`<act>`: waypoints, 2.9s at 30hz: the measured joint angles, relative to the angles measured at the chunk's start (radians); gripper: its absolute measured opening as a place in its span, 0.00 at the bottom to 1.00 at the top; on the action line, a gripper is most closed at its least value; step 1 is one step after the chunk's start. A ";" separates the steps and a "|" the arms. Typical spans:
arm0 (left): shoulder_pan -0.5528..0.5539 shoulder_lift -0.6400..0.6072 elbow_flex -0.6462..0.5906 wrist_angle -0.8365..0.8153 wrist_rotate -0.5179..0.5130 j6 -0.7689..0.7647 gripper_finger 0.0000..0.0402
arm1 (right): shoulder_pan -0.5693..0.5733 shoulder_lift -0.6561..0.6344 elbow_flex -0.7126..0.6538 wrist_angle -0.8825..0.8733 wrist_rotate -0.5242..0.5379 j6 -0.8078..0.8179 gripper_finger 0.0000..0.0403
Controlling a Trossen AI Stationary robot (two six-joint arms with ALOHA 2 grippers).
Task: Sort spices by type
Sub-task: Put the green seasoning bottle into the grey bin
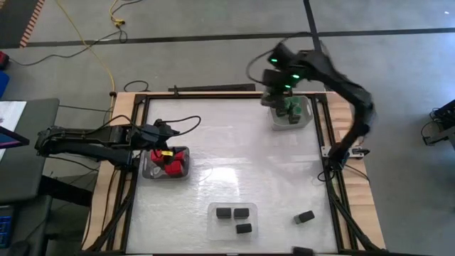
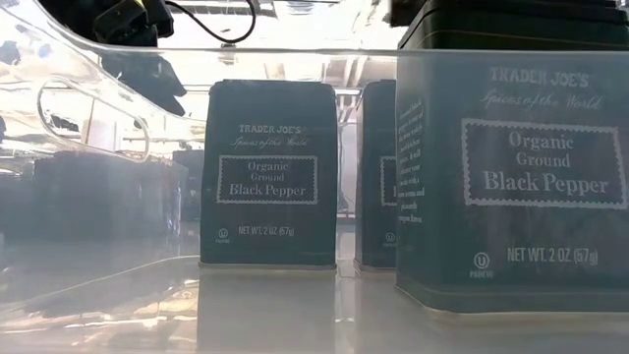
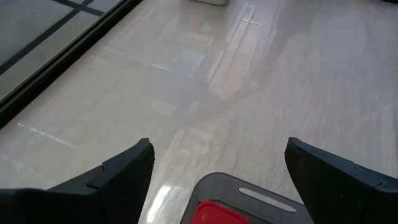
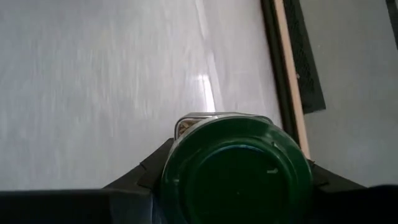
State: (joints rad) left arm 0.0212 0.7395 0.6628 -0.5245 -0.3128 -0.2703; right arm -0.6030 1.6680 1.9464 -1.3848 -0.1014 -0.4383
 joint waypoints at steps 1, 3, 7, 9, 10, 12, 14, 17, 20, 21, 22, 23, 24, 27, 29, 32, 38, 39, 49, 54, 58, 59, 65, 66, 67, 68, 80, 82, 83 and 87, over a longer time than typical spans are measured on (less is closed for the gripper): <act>0.000 0.000 0.000 0.000 0.000 -0.002 0.86 | -0.011 -0.048 -0.048 -0.001 -0.004 -0.012 0.53; 0.000 0.000 0.000 0.001 0.000 -0.004 0.86 | -0.040 -0.138 -0.150 0.001 -0.007 -0.039 0.53; 0.000 0.000 0.000 0.001 0.000 -0.004 0.86 | -0.106 -0.296 -0.364 0.015 -0.003 -0.104 0.53; 0.000 0.000 0.000 0.001 0.000 -0.004 0.86 | -0.138 -0.367 -0.472 0.061 -0.005 -0.152 0.53; 0.000 0.000 0.000 0.001 0.000 -0.004 0.86 | -0.153 -0.397 -0.527 0.102 -0.006 -0.171 0.53; 0.000 0.000 0.000 0.001 -0.001 -0.002 0.86 | -0.174 -0.439 -0.620 0.192 -0.007 -0.194 0.53; 0.000 0.000 0.000 0.001 -0.002 0.013 0.86 | -0.179 -0.462 -0.695 0.245 -0.008 -0.207 0.53; 0.000 0.000 0.000 0.001 -0.003 0.024 0.86 | -0.178 -0.465 -0.768 0.281 -0.012 -0.252 0.53; 0.000 0.000 0.000 0.001 -0.003 0.026 0.86 | -0.177 -0.441 -0.818 0.325 -0.025 -0.300 0.53; 0.000 0.000 0.000 0.000 -0.003 0.026 0.86 | -0.177 -0.430 -0.826 0.341 -0.035 -0.318 0.53; 0.000 0.000 0.000 0.000 -0.003 0.026 0.86 | -0.178 -0.418 -0.831 0.355 -0.046 -0.334 0.53; 0.000 0.000 0.000 0.000 -0.003 0.026 0.86 | -0.179 -0.408 -0.837 0.372 -0.053 -0.347 0.53; 0.000 0.000 0.000 0.000 -0.004 0.026 0.86 | -0.179 -0.398 -0.843 0.384 -0.054 -0.357 0.53; 0.000 0.000 0.000 0.000 -0.006 0.027 0.86 | -0.187 -0.367 -0.871 0.412 -0.055 -0.385 0.53; 0.000 0.000 0.000 0.000 -0.006 0.026 0.86 | -0.199 -0.348 -0.890 0.424 -0.057 -0.406 0.53; 0.000 0.000 0.000 0.000 -0.007 0.020 0.86 | -0.223 -0.316 -0.893 0.436 -0.057 -0.409 0.53; 0.000 0.000 0.000 0.001 -0.007 0.010 0.86 | -0.257 -0.273 -0.893 0.476 -0.060 -0.438 0.53; 0.000 0.000 0.000 0.000 -0.007 0.005 0.86 | -0.260 -0.264 -0.893 0.476 -0.067 -0.447 0.53; 0.000 0.000 0.000 0.000 -0.007 -0.003 0.86 | -0.299 -0.159 -0.893 0.501 -0.117 -0.495 0.53; 0.000 0.000 0.000 0.000 -0.007 -0.003 0.86 | -0.321 -0.139 -0.893 0.505 -0.117 -0.508 0.53; 0.000 0.000 0.000 0.000 -0.007 0.000 0.86 | -0.335 -0.120 -0.893 0.505 -0.116 -0.513 0.53; 0.000 0.000 0.000 0.000 -0.008 0.002 0.86 | -0.337 -0.116 -0.893 0.505 -0.115 -0.512 0.53; 0.000 0.000 0.000 0.000 -0.009 0.004 0.86 | -0.326 -0.105 -0.893 0.506 -0.116 -0.505 0.53; 0.000 0.000 0.000 0.000 -0.009 0.004 0.86 | -0.323 -0.105 -0.893 0.506 -0.116 -0.505 0.53; 0.000 0.000 0.000 0.000 -0.009 0.004 0.86 | -0.320 -0.105 -0.893 0.505 -0.115 -0.505 0.53; 0.000 0.000 0.000 0.000 -0.009 0.004 0.86 | -0.319 -0.105 -0.893 0.503 -0.115 -0.502 0.53; 0.000 0.000 0.000 0.000 -0.009 0.004 0.86 | -0.321 -0.105 -0.893 0.504 -0.080 -0.442 0.74; 0.000 0.000 0.000 0.000 -0.009 0.004 0.86 | -0.318 -0.105 -0.893 0.504 -0.080 -0.442 0.73; 0.000 0.000 0.000 0.000 -0.009 0.004 0.86 | -0.315 -0.105 -0.893 0.503 -0.080 -0.442 0.72; 0.000 0.000 0.000 0.000 -0.009 0.004 0.86 | -0.304 -0.112 -0.893 0.501 -0.077 -0.442 0.70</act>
State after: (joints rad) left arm 0.0212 0.7395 0.6628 -0.5243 -0.3222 -0.2661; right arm -0.9070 1.5558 1.0538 -0.8839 -0.1780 -0.8803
